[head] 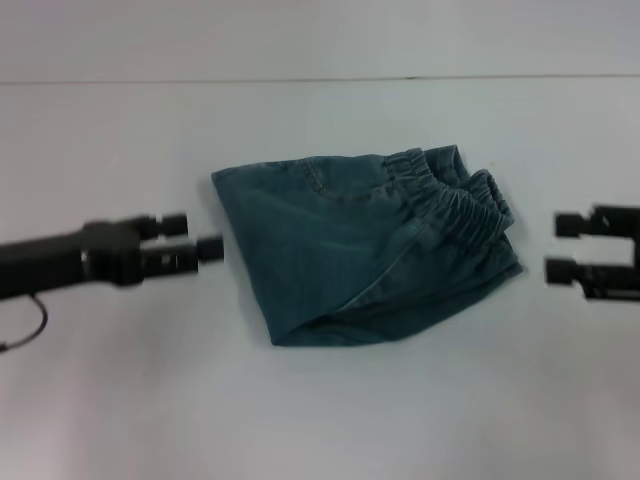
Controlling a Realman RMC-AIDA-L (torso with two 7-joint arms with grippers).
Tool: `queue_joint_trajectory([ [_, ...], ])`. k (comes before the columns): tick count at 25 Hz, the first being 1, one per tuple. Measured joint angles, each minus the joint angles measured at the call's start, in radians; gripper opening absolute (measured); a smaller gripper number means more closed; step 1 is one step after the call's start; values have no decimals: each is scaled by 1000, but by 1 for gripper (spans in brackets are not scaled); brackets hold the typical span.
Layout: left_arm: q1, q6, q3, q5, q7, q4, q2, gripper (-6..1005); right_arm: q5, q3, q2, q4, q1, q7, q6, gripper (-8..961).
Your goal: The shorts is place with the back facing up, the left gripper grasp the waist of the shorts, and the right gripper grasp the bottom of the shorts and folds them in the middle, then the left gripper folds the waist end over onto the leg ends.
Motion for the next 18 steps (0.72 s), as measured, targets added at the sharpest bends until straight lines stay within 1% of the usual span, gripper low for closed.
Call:
queue_joint_trajectory([
  [1,5,59,-8,59,4,-1,0,938,-20,0,-2,-10,-12,0,6,621],
  [4,6,84,-5,112,0,-4,-3,939,-41,-1,-3,-17,-48,-9,52,764],
  [8,1,86,3,140,-2,-21,-8,939,-43,-1,1,-12,-73,-14,109,851],
  [12,-9,84,3,143,-3,-37,-8,938,-43,-7,8,-12,-77,-14,146,939],
  [18,-20,84,2,144,-3,-50,-8,938,-44,-9,11,-12,-69,-14,155,947],
])
